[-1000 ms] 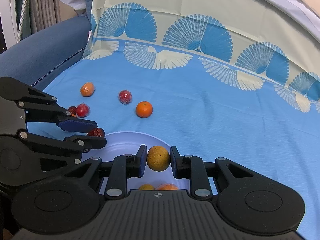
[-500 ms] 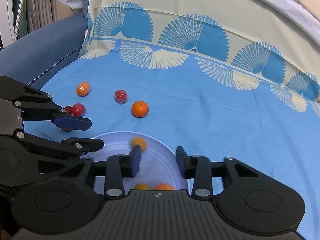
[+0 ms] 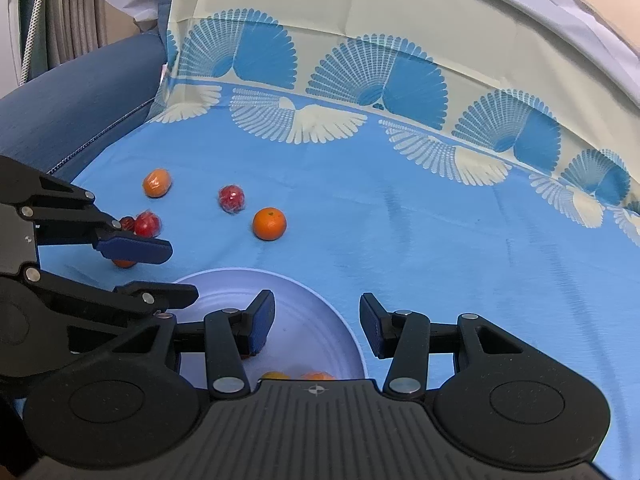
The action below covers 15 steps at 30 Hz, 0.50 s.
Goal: Organize fruits
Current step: 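Open the left gripper to drop the date while the right gripper drops the yellow fruit, then grasp another dark red date with the left gripper while the right gripper grasps a loose orange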
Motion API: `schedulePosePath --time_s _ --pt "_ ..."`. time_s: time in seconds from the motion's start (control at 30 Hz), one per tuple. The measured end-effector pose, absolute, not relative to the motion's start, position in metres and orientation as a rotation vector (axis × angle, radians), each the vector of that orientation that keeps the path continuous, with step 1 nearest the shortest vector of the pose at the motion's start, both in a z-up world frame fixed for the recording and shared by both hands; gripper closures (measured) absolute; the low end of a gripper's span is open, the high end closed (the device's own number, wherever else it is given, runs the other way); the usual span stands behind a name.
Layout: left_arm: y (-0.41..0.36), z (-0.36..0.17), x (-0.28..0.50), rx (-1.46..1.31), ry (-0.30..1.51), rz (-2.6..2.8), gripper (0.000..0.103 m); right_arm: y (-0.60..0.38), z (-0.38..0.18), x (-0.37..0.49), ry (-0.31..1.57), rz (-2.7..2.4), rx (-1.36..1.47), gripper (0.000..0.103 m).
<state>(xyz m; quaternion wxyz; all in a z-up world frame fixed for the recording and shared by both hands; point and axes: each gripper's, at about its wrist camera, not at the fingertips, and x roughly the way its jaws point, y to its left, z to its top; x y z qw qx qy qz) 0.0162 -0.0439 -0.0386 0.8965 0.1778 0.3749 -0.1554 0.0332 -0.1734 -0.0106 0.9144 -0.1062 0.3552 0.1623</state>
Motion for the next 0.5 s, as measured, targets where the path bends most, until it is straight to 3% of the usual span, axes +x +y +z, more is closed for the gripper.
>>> schedulePosePath --time_s 0.13,0.37,0.47,0.5 --pt "-0.044 -0.039 0.017 0.372 0.778 -0.321 0.09 -0.174 -0.009 0.034 0.723 0.328 -0.213 0.054" --pt "-0.035 -0.039 0.025 0.338 0.797 -0.28 0.091 -0.174 -0.008 0.037 0.715 0.321 -0.198 0.056" --pt "-0.027 -0.035 0.031 0.297 0.801 -0.249 0.091 -0.174 -0.006 0.038 0.708 0.321 -0.19 0.061" --pt "-0.024 -0.034 0.033 0.283 0.803 -0.238 0.09 -0.174 -0.006 0.038 0.705 0.319 -0.187 0.067"
